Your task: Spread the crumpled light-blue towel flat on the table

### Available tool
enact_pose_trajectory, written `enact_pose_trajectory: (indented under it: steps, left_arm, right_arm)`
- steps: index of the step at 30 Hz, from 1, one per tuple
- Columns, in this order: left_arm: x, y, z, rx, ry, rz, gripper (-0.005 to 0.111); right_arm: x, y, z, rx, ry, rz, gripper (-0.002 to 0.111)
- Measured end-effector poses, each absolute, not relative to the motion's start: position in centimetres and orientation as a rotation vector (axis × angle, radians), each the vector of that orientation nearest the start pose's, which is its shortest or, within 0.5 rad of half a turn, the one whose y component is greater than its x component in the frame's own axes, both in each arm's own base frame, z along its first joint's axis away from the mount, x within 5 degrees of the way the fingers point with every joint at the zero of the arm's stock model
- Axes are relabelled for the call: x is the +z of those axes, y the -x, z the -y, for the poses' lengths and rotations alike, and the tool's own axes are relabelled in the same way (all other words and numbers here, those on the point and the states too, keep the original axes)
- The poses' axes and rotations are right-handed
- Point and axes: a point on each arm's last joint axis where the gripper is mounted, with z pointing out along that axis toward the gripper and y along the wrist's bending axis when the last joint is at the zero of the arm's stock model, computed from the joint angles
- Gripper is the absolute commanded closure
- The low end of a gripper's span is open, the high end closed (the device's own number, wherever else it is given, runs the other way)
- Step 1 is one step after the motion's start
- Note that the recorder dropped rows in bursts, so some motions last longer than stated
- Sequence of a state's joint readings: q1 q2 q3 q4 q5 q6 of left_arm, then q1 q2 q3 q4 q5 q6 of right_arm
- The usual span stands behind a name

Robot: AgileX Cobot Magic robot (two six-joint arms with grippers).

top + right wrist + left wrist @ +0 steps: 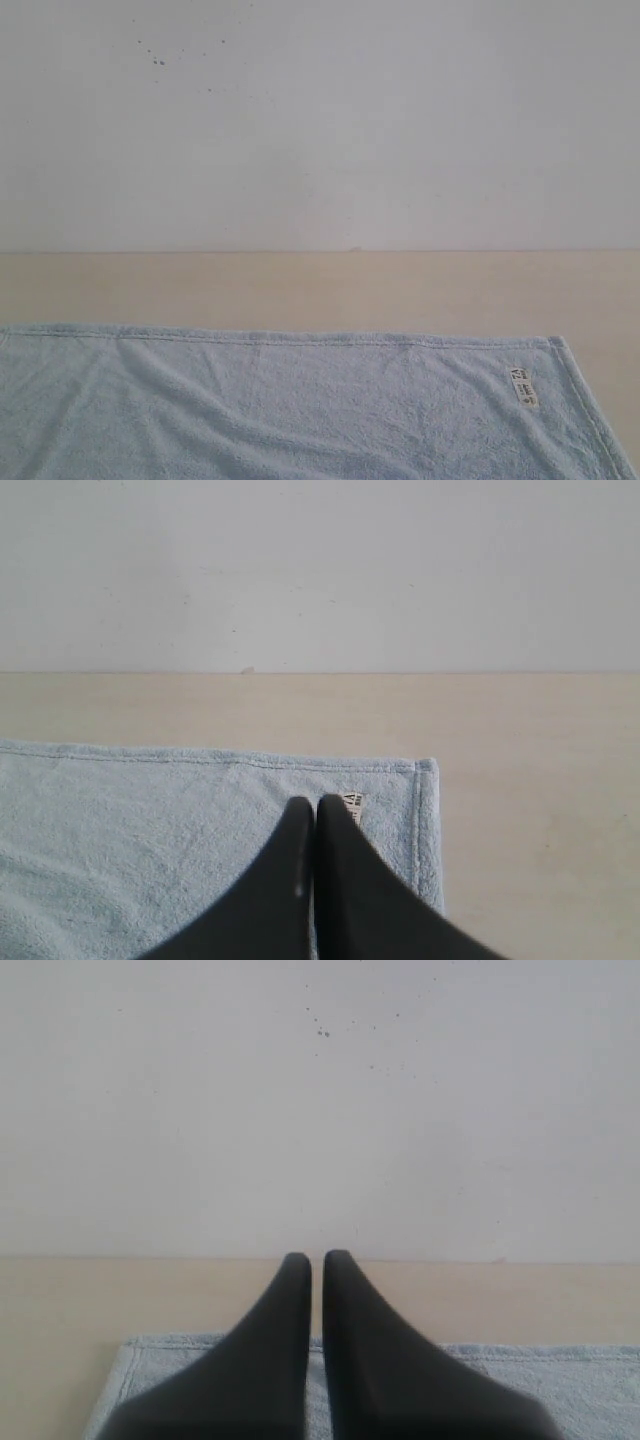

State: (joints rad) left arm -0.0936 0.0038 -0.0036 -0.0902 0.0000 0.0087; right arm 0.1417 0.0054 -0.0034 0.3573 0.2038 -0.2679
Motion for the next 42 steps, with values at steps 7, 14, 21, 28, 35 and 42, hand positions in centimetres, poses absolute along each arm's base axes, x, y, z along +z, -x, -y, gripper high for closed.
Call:
enact_pose_trajectory:
  steps: [7,14,21,28,35,42]
  left_arm:
    - [20.9,-5.6,0.6,-0.143,-0.013,-1.541,0.102]
    - [20.4,-5.6,0.6,-0.144,-0.018,-1.597,0.102]
    - [20.4,-5.6,0.6,-0.144,-0.018,-1.597,0.102]
    - [20.4,-5.6,0.6,-0.144,-0.018,-1.597,0.102]
    - [20.4,-5.6,0.6,-0.144,-0.018,-1.597,0.102]
    - [20.4,-5.6,0.6,-0.144,-0.018,-1.597,0.102]
  right_arm:
    - [19.7,-5.5,-1.4,0.228,0.103,-1.678,0.108]
    - [19.7,-5.5,-1.4,0.23,0.102,-1.679,0.108]
    - [19.7,-5.5,-1.4,0.23,0.102,-1.679,0.108]
    - [19.7,-5.5,-1.4,0.23,0.102,-1.679,0.108]
    - [19.7,-5.5,-1.4,0.23,0.102,-1.679,0.108]
    - [19.7,-5.5,-1.4,0.23,0.102,-1.679,0.108]
